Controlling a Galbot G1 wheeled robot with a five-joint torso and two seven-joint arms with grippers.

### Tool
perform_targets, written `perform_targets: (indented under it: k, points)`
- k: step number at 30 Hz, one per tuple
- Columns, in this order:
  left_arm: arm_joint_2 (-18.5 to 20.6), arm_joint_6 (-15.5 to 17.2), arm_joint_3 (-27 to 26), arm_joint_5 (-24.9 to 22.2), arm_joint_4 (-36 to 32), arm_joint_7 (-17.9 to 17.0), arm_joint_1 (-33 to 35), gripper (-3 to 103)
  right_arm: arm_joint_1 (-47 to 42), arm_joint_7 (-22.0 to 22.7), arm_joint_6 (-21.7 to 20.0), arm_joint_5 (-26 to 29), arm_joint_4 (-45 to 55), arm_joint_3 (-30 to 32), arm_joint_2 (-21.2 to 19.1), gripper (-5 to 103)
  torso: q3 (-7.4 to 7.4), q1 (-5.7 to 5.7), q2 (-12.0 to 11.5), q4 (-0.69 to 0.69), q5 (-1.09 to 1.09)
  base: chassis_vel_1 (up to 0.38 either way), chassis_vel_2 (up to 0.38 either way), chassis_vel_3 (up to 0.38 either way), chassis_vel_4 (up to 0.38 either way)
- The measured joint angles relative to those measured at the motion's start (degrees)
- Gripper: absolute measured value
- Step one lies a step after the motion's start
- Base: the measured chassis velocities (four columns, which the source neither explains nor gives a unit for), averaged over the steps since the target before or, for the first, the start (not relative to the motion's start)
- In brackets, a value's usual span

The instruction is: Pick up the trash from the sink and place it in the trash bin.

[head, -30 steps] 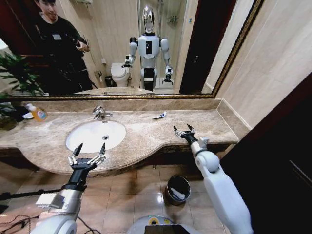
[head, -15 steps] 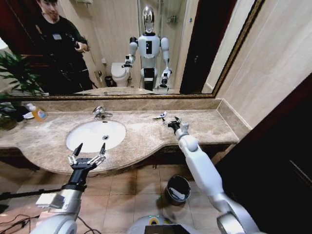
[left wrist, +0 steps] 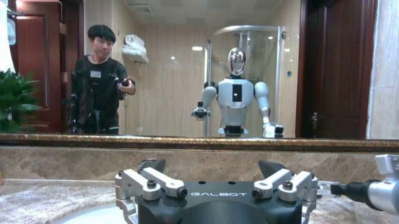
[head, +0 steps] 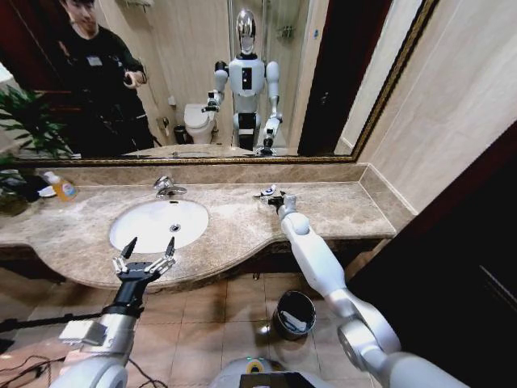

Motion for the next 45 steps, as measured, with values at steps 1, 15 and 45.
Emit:
perform_targets:
  k: [1, 15, 45]
  points:
    - [0.0, 0.0, 0.0, 0.0, 0.0, 0.0, 0.0, 100, 1.1, 0.0, 0.0, 0.4, -1.8, 0.0, 0.4, 100, 0.0, 0.0, 0.0, 0.0, 0.0, 0.0, 0.0, 0.0, 0.0]
    - [0.0, 0.0, 0.0, 0.0, 0.0, 0.0, 0.0, 100, 6.7, -2.2, 0.2, -0.6, -11.5, 0.9, 2.1, 97, 0.0, 0.0, 0.0, -0.01, 0.02, 0.0, 0.0, 0.0, 0.0]
    - [0.0, 0.0, 0.0, 0.0, 0.0, 0.0, 0.0, 100, 6.1, -4.3, 2.9, -3.7, -13.8, -0.2, 2.3, 0, -0.01, 0.0, 0.0, -0.01, 0.02, 0.0, 0.0, 0.0, 0.0]
